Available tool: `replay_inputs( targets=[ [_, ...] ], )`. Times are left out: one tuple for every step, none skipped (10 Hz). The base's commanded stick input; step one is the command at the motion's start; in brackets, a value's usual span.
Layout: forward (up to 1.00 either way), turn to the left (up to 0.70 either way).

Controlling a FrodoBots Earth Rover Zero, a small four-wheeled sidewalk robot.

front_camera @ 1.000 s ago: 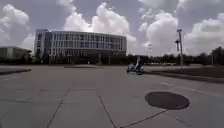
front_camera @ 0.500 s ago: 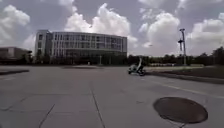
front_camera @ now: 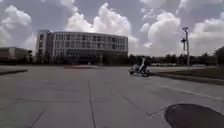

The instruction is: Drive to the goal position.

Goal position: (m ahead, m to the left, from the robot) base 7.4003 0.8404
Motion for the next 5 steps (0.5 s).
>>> replay_inputs(
  targets=[
    [0.7,0.05],
    [0.7,0.05],
    [0.7,0.05],
    [0.7,0.05],
    [0.7,0.05]
  ],
)
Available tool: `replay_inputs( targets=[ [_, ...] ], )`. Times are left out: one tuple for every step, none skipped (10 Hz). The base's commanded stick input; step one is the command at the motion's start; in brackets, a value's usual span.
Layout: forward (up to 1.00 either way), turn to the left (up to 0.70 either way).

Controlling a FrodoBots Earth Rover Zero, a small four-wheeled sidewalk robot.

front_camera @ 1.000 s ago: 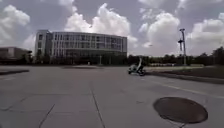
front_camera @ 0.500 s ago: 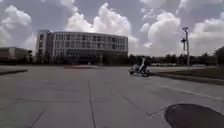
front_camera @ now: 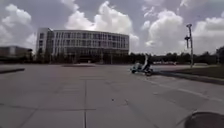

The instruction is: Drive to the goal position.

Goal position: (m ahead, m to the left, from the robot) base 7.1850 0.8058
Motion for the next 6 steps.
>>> replay_inputs(
  targets=[
    [0.7,0.05],
    [0.7,0.05],
    [0.7,0.05],
    [0.7,0.05],
    [0.7,0.05],
    [0.7,0.05]
  ],
)
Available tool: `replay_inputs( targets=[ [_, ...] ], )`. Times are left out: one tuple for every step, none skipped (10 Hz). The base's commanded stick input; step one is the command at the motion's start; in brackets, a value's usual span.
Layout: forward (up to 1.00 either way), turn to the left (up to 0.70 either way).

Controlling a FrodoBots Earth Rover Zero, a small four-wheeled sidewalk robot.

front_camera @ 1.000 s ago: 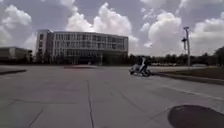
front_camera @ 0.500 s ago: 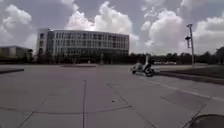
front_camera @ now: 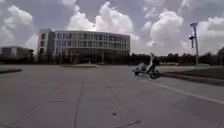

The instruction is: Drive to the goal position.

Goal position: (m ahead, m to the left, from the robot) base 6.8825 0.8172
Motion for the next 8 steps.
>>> replay_inputs(
  targets=[
    [0.7,0.05],
    [0.7,0.05],
    [0.7,0.05],
    [0.7,0.05],
    [0.7,0.05],
    [0.7,0.05],
    [0.7,-0.07],
    [0.7,-0.21]
  ],
)
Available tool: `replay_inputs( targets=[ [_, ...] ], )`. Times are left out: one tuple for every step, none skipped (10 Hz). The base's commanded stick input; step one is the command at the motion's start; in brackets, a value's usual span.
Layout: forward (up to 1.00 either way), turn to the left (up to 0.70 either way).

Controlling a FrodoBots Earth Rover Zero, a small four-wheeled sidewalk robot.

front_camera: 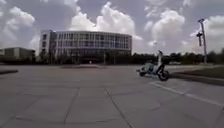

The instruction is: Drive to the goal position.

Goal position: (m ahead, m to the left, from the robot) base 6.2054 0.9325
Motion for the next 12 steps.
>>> replay_inputs(
  targets=[
    [0.7,-0.3],
    [0.7,-0.3],
    [0.7,-0.3],
    [0.7,-0.03],
    [0.7,0.05],
    [0.7,0.05],
    [0.7,0.05],
    [0.7,0.05],
    [0.7,0.05],
    [0.7,0.05],
    [0.7,0.05],
    [0.7,0.05]
  ],
)
